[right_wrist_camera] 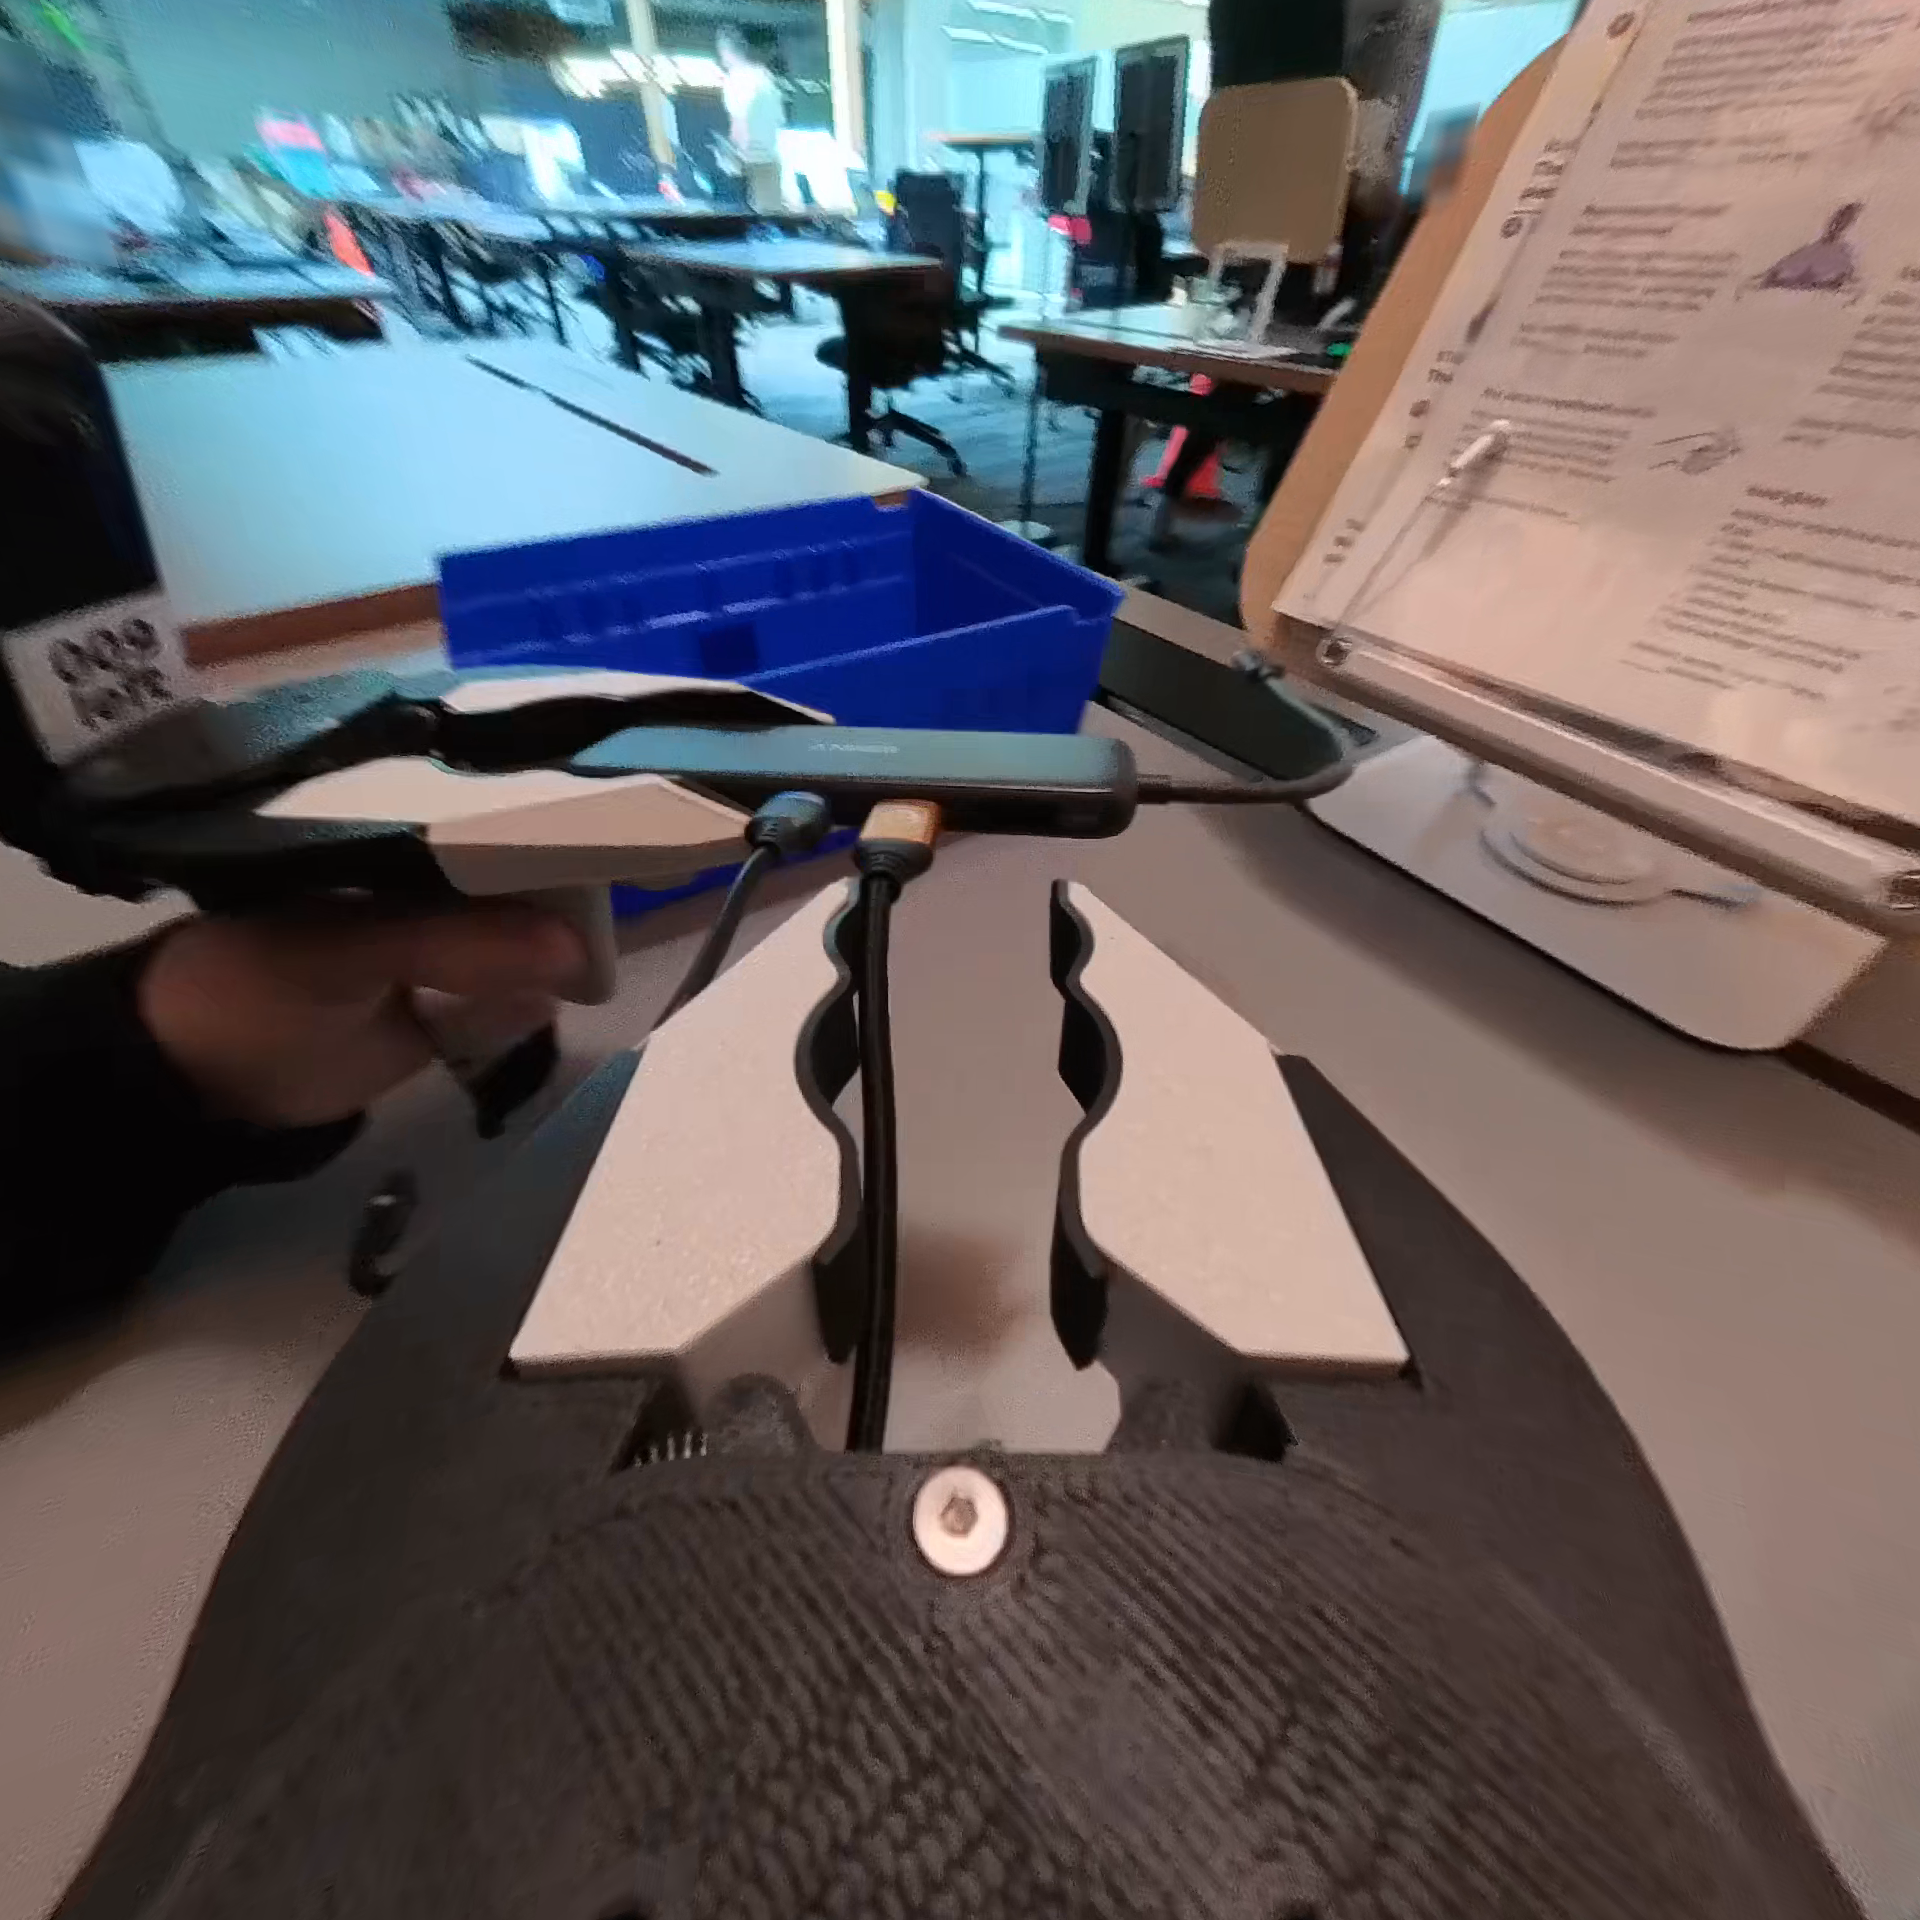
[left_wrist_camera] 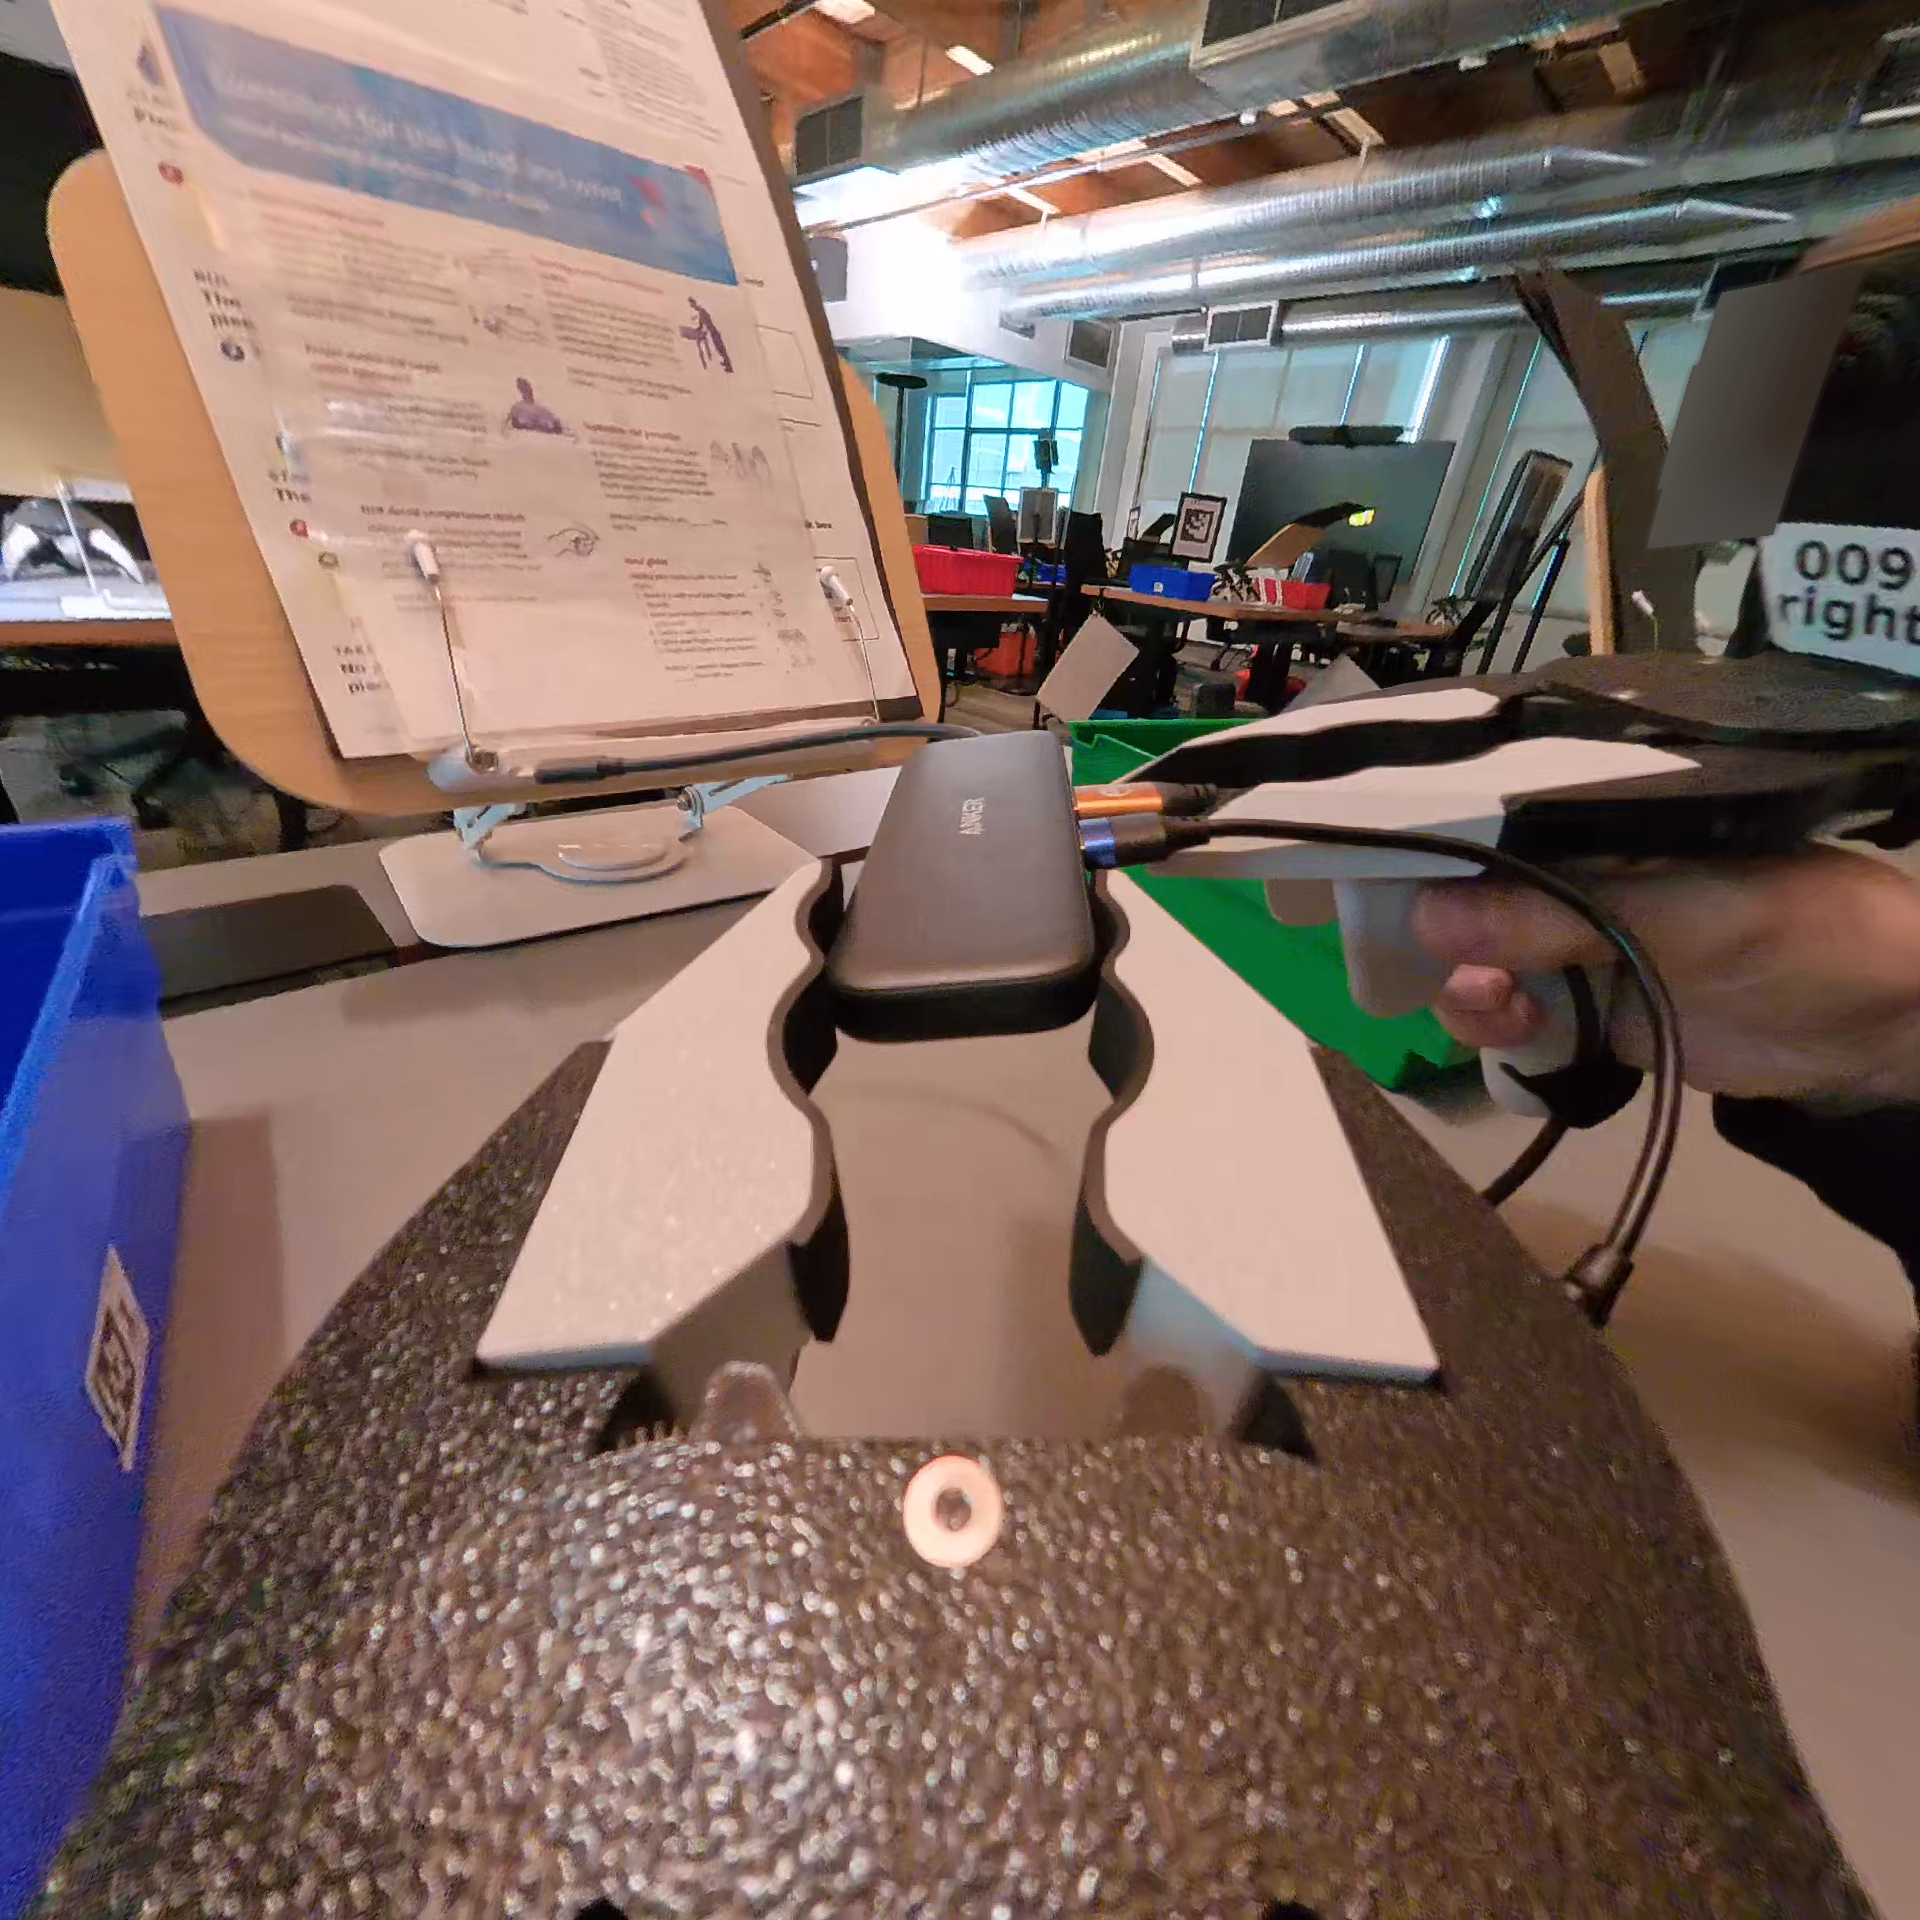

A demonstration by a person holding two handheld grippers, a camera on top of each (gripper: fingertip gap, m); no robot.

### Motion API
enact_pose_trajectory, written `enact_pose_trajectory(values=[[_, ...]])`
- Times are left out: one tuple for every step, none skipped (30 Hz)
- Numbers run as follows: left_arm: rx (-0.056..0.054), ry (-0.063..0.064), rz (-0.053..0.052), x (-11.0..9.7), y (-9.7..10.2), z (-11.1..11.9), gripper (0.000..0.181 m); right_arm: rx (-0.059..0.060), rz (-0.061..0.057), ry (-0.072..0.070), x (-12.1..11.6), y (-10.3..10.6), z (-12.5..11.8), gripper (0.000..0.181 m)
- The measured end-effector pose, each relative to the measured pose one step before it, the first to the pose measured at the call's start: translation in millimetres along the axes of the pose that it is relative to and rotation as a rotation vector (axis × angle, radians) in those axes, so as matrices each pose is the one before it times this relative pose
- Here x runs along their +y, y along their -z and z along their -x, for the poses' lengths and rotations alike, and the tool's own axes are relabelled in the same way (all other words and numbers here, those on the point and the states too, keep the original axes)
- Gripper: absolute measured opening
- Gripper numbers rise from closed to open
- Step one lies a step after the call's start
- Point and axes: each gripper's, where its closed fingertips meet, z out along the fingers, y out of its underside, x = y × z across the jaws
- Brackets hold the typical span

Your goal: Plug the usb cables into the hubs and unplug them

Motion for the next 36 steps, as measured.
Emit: enact_pose_trajectory(values=[[0.0024,0.016,-0.0079,-0.34,0.15,0.24,0.045,0.0287,0.0004,0.0298,-0.89,-0.08,-0.99,0.034],[0.0066,0.018,-0.0097,-1.38,0.28,-0.53,0.045,0.0118,-0.0164,0.0126,-2.68,-0.26,1.48,0.033],[0.0035,0.0164,-0.0053,-1.01,-0.07,-0.08,0.045,0.0073,-0.0191,-0.006,-2.7,-0.64,1.19,0.031],[-0.0036,0.0117,-0.0024,-0.12,-0.14,0.87,0.046,0.0086,-0.0144,-0.0129,-1.44,-0.98,0.22,0.03],[-0.0057,0.014,0.0004,0.75,-0.15,1.25,0.045,0.01,-0.0073,-0.0098,0.17,-1.24,-0.42,0.03],[-0.0001,0.0224,0.0021,1.27,-0.42,0.69,0.045,0.0085,-0.0039,-0.0035,0.72,-1.2,-0.19,0.029],[0.0052,0.029,-0.0017,0.87,-0.25,0.3,0.045,0.0047,-0.0073,0.0034,0.12,-1.18,0.83,0.027],[0.0072,0.0276,-0.0021,0.75,-0.38,0.08,0.046,0.0034,-0.011,0.0048,-0.67,-1.09,1.24,0.026],[0.0039,0.0165,0.0022,1.32,-0.57,0.3,0.046,0.0064,-0.0093,0.002,-0.44,-1.08,0.95,0.026],[-0.0023,0.0007,0.0027,0.97,-0.22,0.57,0.046,0.0064,-0.006,0.004,0.19,-1.16,0.8,0.026],[0.0008,-0.0016,0.0012,0.43,-0.23,-0.04,0.046,0.0036,-0.0004,0.0062,0.93,-1.19,0.96,0.026],[0.0061,0.004,-0.0016,-0.09,-0.23,-0.85,0.046,-0.0013,0.0034,0.0057,1.46,-1.12,1.33,0.026],[0.0014,0.0021,0.0002,0.26,-0.27,-0.29,0.046,0.0039,-0.0038,0.0009,0.18,-0.61,0.34,0.026],[-0.0035,-0.004,0.0024,0.52,-0.18,0.28,0.046,0.0104,-0.0093,-0.0011,-0.79,-0.2,-1.06,0.026],[-0.0008,-0.0022,-0.0002,0.12,0.04,0.08,0.046,0.0056,-0.0025,0.0017,0.14,-0.21,-0.86,0.025],[0.0017,-0.001,0.0007,0.14,0.02,0.07,0.046,0.0019,-0.0055,-0.0012,-0.4,0.06,-0.71,0.024],[0.003,0.0005,0.0,0.14,-0.02,-0.19,0.046,0.007,-0.0128,-0.0082,-1.6,0.58,-1.78,0.025],[0.0002,0.0041,-0.0005,0.04,-0.03,0.04,0.046,-0.0026,-0.004,-0.0076,-0.47,0.1,-0.26,0.026],[-0.0022,-0.0009,0.0027,0.6,0.0,0.38,0.046,-0.0059,0.0042,-0.0083,0.81,-0.33,0.35,0.025],[-0.0009,-0.0008,0.001,0.3,0.02,0.36,0.046,-0.0023,0.0015,-0.0054,0.63,-0.26,-0.12,0.025],[-0.0003,0.0006,-0.0002,-0.03,0.08,-0.02,0.046,-0.0011,-0.0036,0.0002,0.01,-0.11,0.01,0.025],[-0.0009,-0.0037,-0.0007,-0.15,-0.11,-0.17,0.046,-0.0026,-0.0024,0.0017,-0.23,-0.02,0.42,0.025],[-0.0007,-0.0043,-0.0008,-0.14,-0.04,-0.26,0.046,-0.0047,-0.0005,0.0026,-0.28,0.21,0.92,0.023],[-0.0005,-0.0038,-0.0004,-0.21,0.0,-0.27,0.046,-0.0035,-0.0019,0.0043,-0.48,0.19,0.92,0.02],[-0.0023,-0.005,0.0003,-0.05,0.08,0.19,0.046,-0.0013,0.0003,0.0055,-0.11,-0.12,0.76,0.019],[-0.002,-0.0043,0.0006,0.1,0.03,0.16,0.046,-0.0015,0.0017,0.0033,0.29,-0.23,0.6,0.017],[0.0006,-0.0006,-0.0012,-0.1,0.05,0.05,0.046,-0.0012,-0.0024,0.0037,-0.15,-0.05,0.39,0.016],[0.0006,-0.0004,-0.0007,-0.11,0.04,-0.08,0.046,-0.0015,-0.004,0.0039,-0.47,0.04,0.37,0.016],[-0.0016,-0.0028,0.0016,0.29,-0.03,0.25,0.046,-0.001,0.0009,0.0001,0.33,-0.19,0.0,0.016],[-0.0017,-0.0033,-0.0005,-0.1,0.16,0.08,0.046,-0.0022,0.0012,-0.0035,0.31,0.0,-0.14,0.016],[-0.0005,-0.0014,-0.0023,-0.45,0.13,-0.27,0.046,-0.0053,-0.0026,-0.0067,-0.28,0.12,0.01,0.017],[-0.0018,-0.0044,-0.0005,-0.31,0.06,-0.17,0.046,-0.0057,-0.0021,-0.0067,-0.32,0.16,0.05,0.017],[-0.0057,-0.0097,0.0016,-0.02,0.1,0.35,0.046,-0.0054,0.0019,-0.0045,0.12,0.17,-0.07,0.017],[-0.0063,-0.0121,-0.0005,-0.32,0.22,0.42,0.046,-0.0067,0.0011,-0.004,0.0,0.24,0.14,0.017],[-0.0041,-0.0092,-0.0018,-0.72,0.31,0.25,0.046,-0.0084,-0.0036,-0.0022,-0.65,0.23,0.69,0.016],[-0.0055,-0.0103,-0.0009,-0.35,0.26,0.4,0.046,-0.0028,-0.0028,-0.0026,-0.46,0.08,0.0,0.016]])
